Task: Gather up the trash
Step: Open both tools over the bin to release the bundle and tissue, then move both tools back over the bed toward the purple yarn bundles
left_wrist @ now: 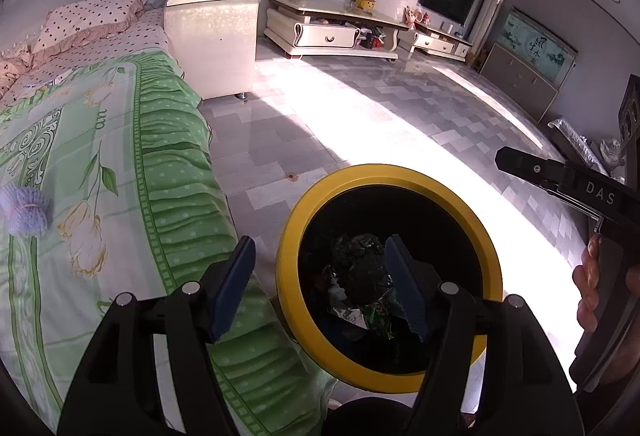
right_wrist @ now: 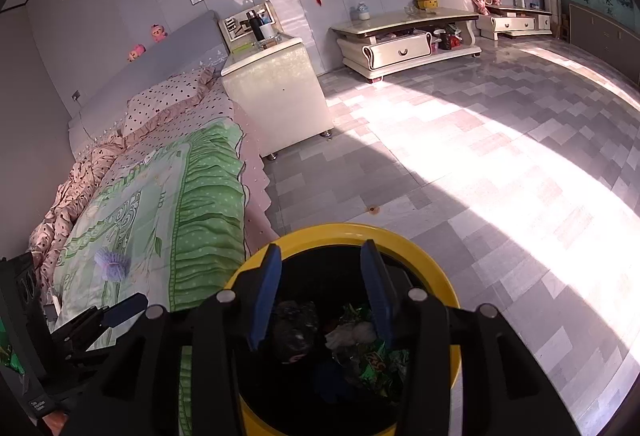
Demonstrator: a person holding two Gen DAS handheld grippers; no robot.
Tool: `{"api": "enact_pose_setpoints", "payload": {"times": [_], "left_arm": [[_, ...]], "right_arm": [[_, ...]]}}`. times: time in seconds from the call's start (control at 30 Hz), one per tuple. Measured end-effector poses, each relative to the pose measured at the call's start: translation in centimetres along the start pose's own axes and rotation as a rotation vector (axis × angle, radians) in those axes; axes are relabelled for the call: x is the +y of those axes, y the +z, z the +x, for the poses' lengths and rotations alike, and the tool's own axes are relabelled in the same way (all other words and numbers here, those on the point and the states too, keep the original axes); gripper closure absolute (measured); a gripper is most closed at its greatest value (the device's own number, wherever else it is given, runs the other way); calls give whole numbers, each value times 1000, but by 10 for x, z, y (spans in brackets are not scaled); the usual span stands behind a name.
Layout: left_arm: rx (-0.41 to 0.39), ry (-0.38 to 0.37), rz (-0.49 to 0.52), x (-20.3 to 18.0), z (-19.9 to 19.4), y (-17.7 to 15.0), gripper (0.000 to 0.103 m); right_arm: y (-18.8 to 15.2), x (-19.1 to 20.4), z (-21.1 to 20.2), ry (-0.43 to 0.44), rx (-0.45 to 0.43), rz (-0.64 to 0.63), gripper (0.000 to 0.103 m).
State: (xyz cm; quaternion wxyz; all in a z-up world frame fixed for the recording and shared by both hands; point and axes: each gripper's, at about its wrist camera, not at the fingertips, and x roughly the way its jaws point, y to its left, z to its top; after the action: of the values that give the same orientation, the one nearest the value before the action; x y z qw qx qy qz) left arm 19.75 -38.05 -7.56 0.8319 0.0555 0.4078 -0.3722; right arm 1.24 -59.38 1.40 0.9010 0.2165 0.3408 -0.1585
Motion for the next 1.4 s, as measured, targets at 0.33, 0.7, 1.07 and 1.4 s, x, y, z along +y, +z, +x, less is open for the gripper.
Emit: {"api": "enact_pose_setpoints", "payload": {"times": [0.33, 0.7, 1.07, 1.4], "left_arm": [[-52, 73, -39, 49, -29, 4, 26], [-105, 221, -159, 157, -73, 9, 23], [-109, 400, -262, 271, -98, 13, 23], [-55, 515, -348, 365, -82, 11, 23]], "right_arm": [[6, 44, 0, 40, -34, -62, 54], [20, 138, 14, 154, -55, -184, 49], [22, 254, 55, 279, 8, -298, 49], [0, 342, 122, 325, 122, -372, 49]]}}
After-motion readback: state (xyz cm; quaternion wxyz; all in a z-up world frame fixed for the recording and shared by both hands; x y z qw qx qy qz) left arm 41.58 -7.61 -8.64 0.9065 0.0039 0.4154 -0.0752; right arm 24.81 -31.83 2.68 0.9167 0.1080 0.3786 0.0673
